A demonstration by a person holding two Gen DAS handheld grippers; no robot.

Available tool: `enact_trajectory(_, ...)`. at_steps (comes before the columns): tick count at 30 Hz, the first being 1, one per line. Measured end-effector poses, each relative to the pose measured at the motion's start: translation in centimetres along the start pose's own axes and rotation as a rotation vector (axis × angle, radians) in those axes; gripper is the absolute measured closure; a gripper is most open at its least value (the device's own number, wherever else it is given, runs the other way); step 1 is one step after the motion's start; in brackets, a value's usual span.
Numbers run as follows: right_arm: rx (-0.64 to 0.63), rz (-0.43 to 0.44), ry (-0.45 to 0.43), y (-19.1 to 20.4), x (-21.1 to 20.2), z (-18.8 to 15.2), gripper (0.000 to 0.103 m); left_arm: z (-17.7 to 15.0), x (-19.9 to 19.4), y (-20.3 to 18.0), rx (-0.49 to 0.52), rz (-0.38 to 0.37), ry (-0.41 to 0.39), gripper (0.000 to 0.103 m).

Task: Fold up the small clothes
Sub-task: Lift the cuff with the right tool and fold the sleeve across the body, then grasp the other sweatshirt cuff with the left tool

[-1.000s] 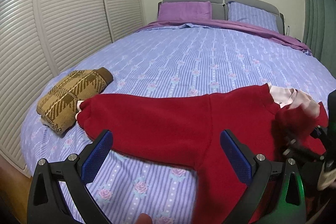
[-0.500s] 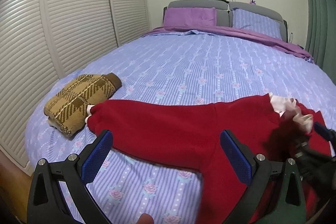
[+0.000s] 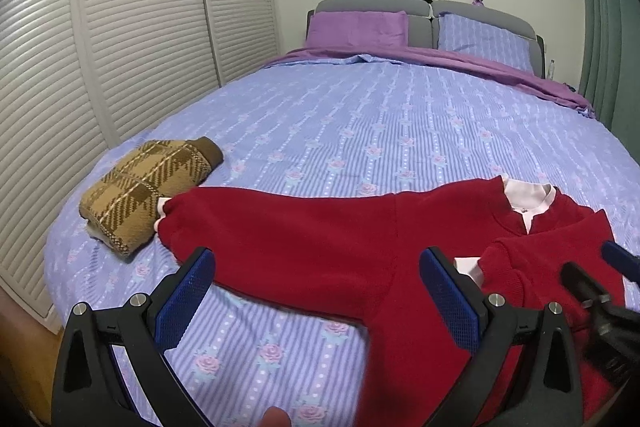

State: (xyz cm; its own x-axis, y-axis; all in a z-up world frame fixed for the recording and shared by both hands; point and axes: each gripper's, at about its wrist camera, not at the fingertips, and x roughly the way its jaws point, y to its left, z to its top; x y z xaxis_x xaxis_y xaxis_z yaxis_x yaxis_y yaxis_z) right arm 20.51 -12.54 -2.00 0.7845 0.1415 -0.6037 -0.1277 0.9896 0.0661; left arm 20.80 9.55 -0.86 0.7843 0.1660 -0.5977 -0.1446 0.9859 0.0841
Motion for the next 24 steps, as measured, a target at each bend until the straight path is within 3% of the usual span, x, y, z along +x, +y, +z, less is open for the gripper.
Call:
enact_trajectory(3,0.026,-0.094,-0.004,-0.8,-1.3,0.7,0.025,-0.1,0.7,1.9,-0.037,0.006,0.029,0.000)
enact_trajectory(6,0.035,-0.121,-0.031,-0.4,-2.2,2.4,0.025,-0.6,1.6,5.1,-0.135,0.004,0.072,0.000)
enact_trajectory(8,0.023,-0.121,-0.025,1.1,-1.9,3.7,0.016,-1.2,2.3,7.1,-0.202,0.001,0.094,0.000)
enact_trajectory(13,-0.180,-0.188,-0.011,7.6,1.2,4.1,0.016,-3.5,5.1,12.2,-0.341,0.014,0.156,0.000)
enact_trajectory(17,-0.262,-0.138,0.012,11.6,2.9,2.7,0.016,-5.1,7.2,15.8,-0.436,-0.002,0.192,0.000)
enact_trajectory(20,-0.245,-0.082,0.034,13.4,4.0,1.9,0.016,-6.1,9.0,18.0,-0.513,-0.023,0.212,0.001)
enact_trajectory(24,-0.201,-0.082,0.034,14.5,5.3,1.6,0.016,-6.0,11.6,19.7,-0.569,-0.070,0.214,0.003)
